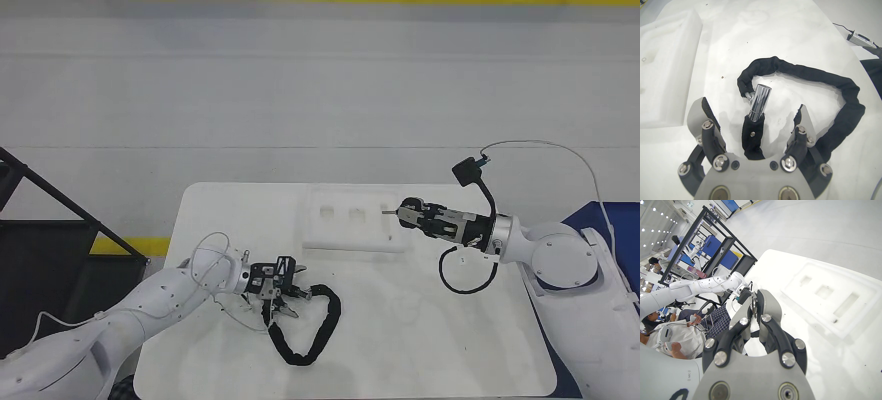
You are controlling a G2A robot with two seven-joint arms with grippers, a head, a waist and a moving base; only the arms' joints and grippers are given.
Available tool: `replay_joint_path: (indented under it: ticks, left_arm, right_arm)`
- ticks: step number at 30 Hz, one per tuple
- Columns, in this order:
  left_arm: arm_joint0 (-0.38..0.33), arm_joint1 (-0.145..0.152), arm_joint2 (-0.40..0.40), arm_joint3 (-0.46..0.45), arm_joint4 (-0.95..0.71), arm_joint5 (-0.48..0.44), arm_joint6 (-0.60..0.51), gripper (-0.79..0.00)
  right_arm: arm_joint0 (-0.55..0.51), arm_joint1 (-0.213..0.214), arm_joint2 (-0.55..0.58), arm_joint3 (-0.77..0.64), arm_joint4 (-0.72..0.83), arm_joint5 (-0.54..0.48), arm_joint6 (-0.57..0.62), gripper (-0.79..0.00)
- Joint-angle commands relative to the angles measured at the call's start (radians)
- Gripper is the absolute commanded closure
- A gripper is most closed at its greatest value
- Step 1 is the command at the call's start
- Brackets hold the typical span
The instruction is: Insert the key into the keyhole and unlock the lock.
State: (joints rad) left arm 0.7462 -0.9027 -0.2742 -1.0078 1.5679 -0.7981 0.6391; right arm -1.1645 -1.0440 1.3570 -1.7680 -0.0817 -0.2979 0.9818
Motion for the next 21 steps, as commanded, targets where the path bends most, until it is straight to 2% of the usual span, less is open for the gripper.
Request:
replay_joint_path:
  ticks: [1, 2, 5, 6, 8, 9, 10, 21]
  left_arm:
    - [0.004, -0.004, -0.005, 0.001, 0.001, 0.009, -0.023, -0.785]
    - [0.007, -0.006, -0.007, -0.001, -0.001, 0.009, -0.028, -0.785]
    - [0.013, -0.011, -0.013, 0.000, -0.001, 0.008, -0.038, -0.554]
    - [0.015, -0.013, -0.015, 0.001, 0.001, 0.007, -0.039, -0.376]
    - [0.017, -0.016, -0.019, 0.006, 0.004, 0.004, -0.040, -0.206]
    - [0.018, -0.017, -0.021, 0.008, 0.005, 0.002, -0.040, -0.071]
    - [0.018, -0.019, -0.024, 0.011, 0.006, 0.002, -0.039, 0.000]
    - [0.025, -0.019, -0.072, 0.012, -0.023, -0.029, -0.052, 0.000]
  right_arm:
    - [0.000, 0.000, 0.000, 0.000, 0.000, 0.000, 0.000, 0.000]
    - [0.000, 0.000, 0.000, 0.000, 0.000, 0.000, 0.000, 0.000]
    - [0.000, 0.000, 0.000, 0.000, 0.000, 0.000, 0.000, 0.000]
    - [0.000, 0.000, 0.000, 0.000, 0.000, 0.000, 0.000, 0.000]
    - [0.000, 0.000, 0.000, 0.000, 0.000, 0.000, 0.000, 0.000]
    - [0.000, 0.000, 0.000, 0.000, 0.000, 0.000, 0.000, 0.000]
    - [0.000, 0.000, 0.000, 0.000, 0.000, 0.000, 0.000, 0.000]
    - [0.000, 0.000, 0.000, 0.000, 0.000, 0.000, 0.000, 0.000]
